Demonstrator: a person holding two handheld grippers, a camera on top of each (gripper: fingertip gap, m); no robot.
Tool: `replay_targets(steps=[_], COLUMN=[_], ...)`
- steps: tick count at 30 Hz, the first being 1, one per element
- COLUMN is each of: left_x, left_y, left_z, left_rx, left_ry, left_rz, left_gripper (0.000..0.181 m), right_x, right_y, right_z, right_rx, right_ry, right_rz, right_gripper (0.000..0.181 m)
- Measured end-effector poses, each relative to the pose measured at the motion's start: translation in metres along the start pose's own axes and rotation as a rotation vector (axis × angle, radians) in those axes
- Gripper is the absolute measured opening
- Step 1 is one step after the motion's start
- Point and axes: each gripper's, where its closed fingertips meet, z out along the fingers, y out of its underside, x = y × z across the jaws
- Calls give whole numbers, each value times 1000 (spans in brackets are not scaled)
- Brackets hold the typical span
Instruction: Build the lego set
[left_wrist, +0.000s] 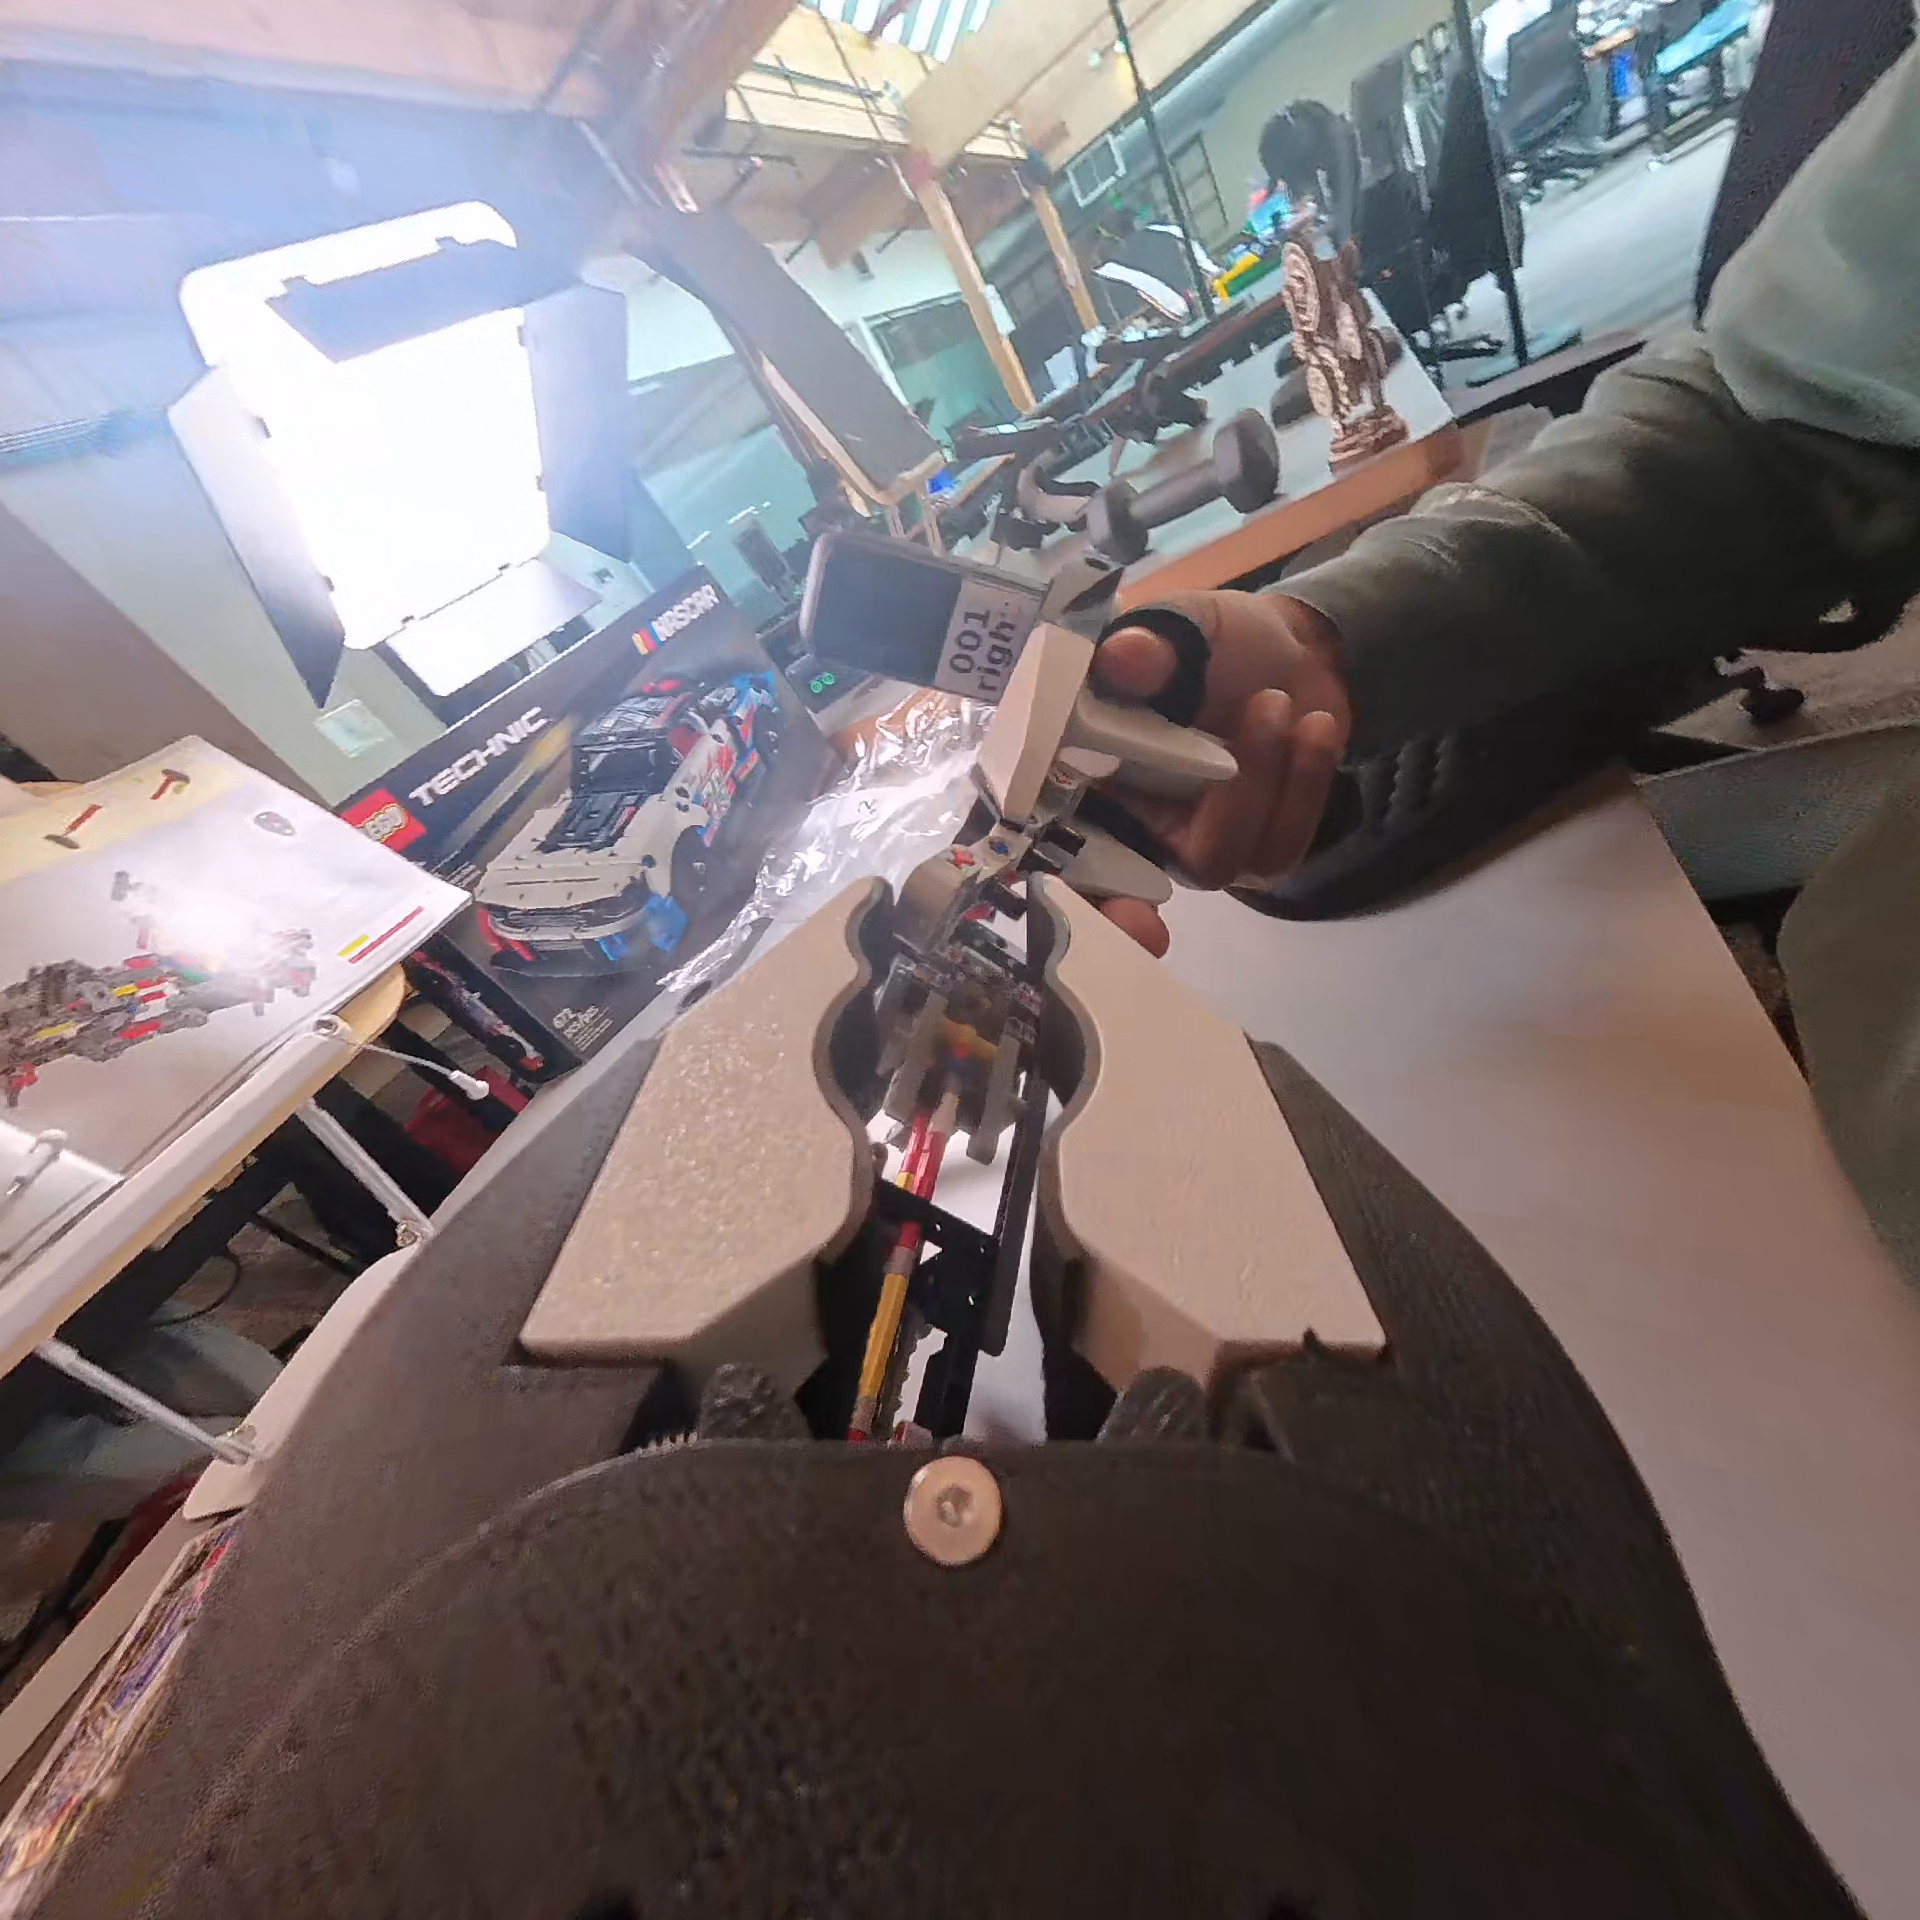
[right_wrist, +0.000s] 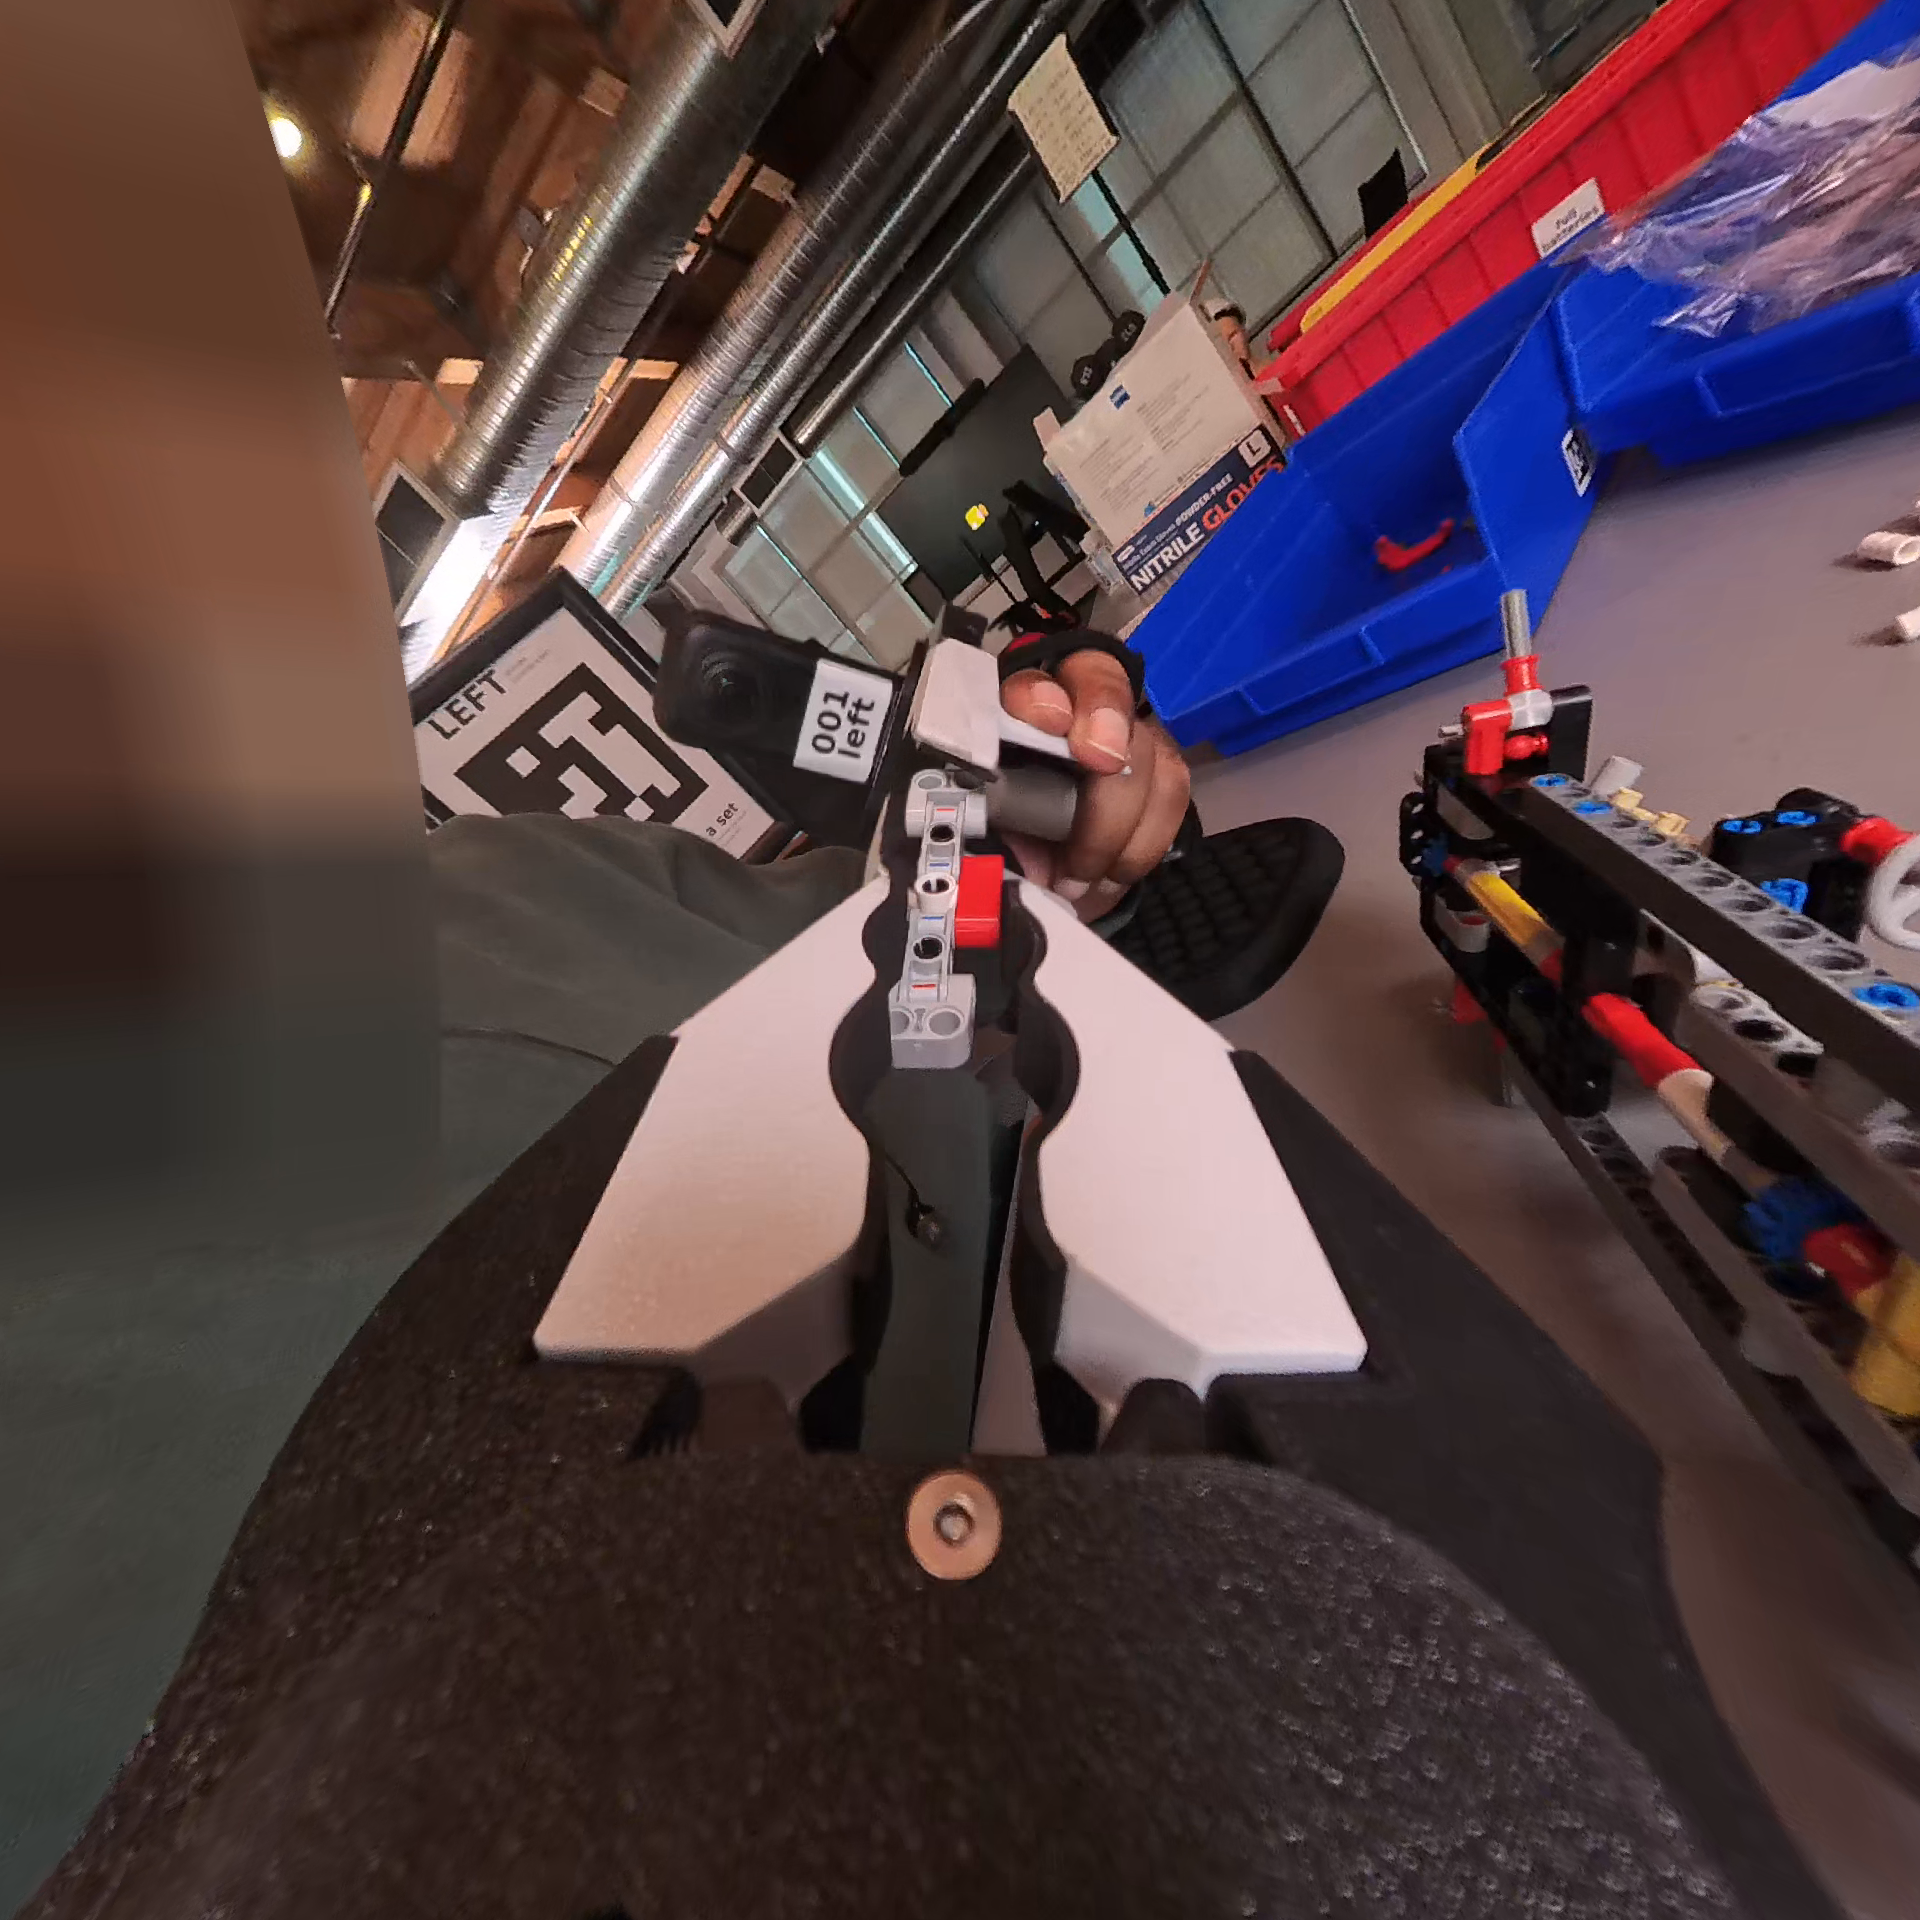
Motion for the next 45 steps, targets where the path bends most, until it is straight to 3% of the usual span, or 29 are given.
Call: replay_targets(steps=[8, 11, 14, 18, 20, 25, 35, 39, 45], left_x=[-10, -11, -16, -20, -20, -19, -7, -4, -8], left_y=[-9, -11, -11, -10, -10, -11, -8, -2, 3], left_z=[-3, -3, -6, -8, -8, -11, -25, -22, -17], left_rx=[61, 79, 86, 105, 112, 118, -1, -60, -31], left_ry=[-125, -119, -118, -104, -97, -88, 184, 208, 135], left_rz=[-140, -172, -227, -290, -307, -309, -136, -42, -91], left_gripper=[23, 23, 23, 23, 23, 23, 28, 8, 6], right_x=[-10, -18, -31, -16, -13, -7, -4, 0, 2], right_y=[-20, -24, -29, -18, -19, -16, 1, 2, -4], right_z=[-3, -7, -18, -19, -15, -9, -6, -4, -9], right_rx=[49, 37, 2, -191, -202, -237, -274, -289, -244], right_ry=[61, 61, 105, 348, 407, 427, 340, 362, 367], right_rz=[-181, -249, -507, -977, -1110, -1187, -1173, -1219, -1185], right_gripper=[14, 27, 30, 30, 18, 5, 5, 5, 5])
